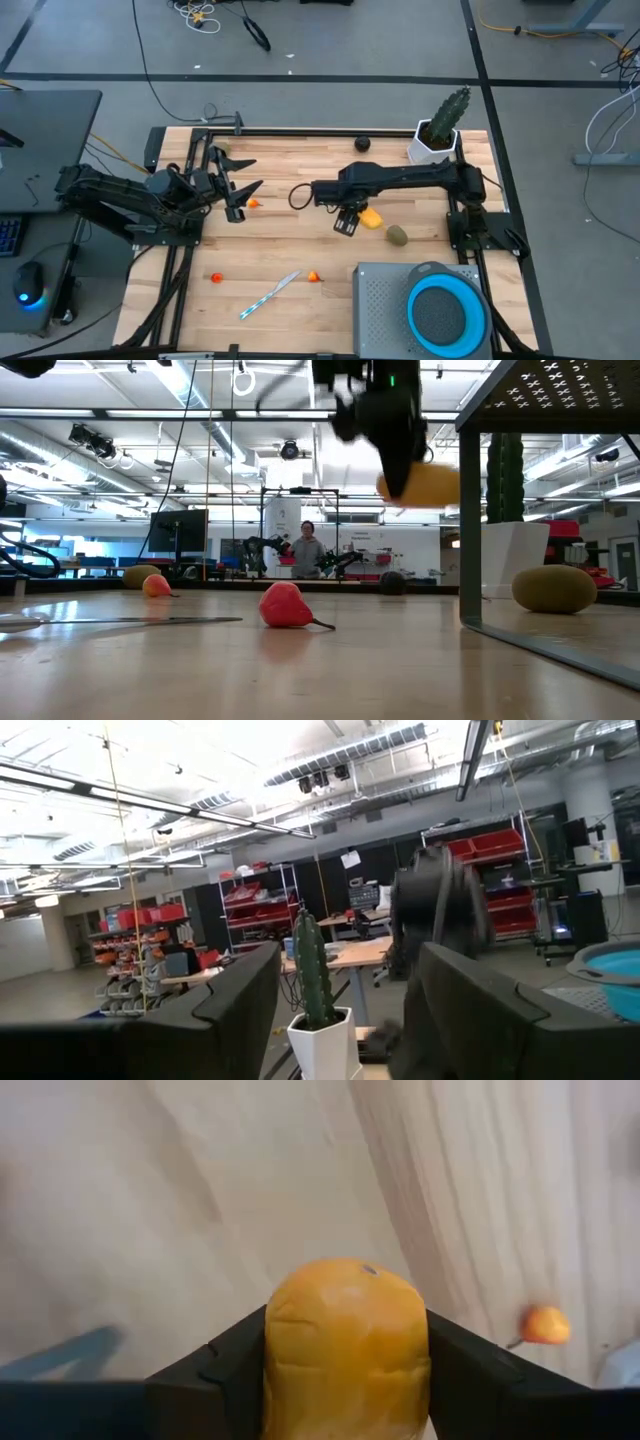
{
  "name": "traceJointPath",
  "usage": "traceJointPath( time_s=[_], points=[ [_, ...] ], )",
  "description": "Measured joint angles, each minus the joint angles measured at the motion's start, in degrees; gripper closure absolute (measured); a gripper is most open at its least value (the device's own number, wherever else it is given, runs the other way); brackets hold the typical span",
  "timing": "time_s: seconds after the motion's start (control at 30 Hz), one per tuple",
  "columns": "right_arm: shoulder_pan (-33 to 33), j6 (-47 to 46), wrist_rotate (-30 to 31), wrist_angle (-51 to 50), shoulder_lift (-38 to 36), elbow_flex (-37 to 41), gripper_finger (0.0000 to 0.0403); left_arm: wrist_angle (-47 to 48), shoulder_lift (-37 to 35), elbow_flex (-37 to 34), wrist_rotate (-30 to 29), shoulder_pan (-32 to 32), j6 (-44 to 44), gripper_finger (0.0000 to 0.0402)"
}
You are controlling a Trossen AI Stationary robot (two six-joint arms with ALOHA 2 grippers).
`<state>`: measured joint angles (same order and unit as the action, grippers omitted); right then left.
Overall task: Pick & Place Fruit
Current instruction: Put the yellow mango into the blue strainer bowl on the shelf
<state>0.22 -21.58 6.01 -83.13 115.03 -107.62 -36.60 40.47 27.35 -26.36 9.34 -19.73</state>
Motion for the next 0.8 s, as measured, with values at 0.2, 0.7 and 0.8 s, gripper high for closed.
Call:
traceJointPath(
  time_s=[0.2,0.7,0.8],
  points=[
    [5.2,-3.4,-1.7,-6.3,-3.9,-9.4,0.0186,1.2,0.0,0.0,0.0,0.0,0.0,0.0154],
    [18.9,-21.3,-6.8,-6.9,-18.5,-9.9,0.0186,1.3,0.0,0.0,0.0,0.0,1.7,0.0154],
    [21.2,-23.3,-6.7,-6.9,-19.7,-9.9,0.0186,1.4,0.0,0.0,0.0,0.0,1.7,0.0154]
  ],
)
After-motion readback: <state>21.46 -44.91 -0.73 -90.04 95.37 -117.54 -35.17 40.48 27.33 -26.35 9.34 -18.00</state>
